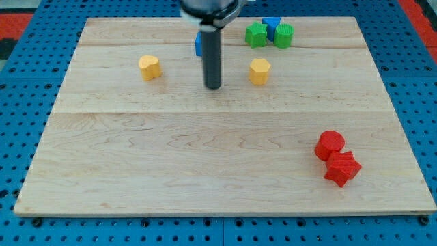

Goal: Move the yellow heart to the center

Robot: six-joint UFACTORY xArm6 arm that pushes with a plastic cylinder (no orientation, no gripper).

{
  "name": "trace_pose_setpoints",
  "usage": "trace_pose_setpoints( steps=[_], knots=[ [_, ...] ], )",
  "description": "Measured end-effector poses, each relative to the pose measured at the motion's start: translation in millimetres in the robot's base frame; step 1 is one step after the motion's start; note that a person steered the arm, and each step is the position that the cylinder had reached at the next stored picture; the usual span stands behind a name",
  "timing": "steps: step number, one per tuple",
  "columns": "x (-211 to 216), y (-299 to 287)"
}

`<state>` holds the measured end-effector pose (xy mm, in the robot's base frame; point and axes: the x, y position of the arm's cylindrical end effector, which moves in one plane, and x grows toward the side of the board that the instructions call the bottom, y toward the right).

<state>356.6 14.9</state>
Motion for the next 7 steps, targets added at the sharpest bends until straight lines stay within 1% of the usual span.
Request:
trace_pose_setpoints(
  steps=[1,2,3,4,5,6,7],
  knots=[
    [-26,81],
    [29,121],
    [23,108],
    [58,-6],
    [66,-170],
    [-6,-224],
    [-44,-182]
  ],
)
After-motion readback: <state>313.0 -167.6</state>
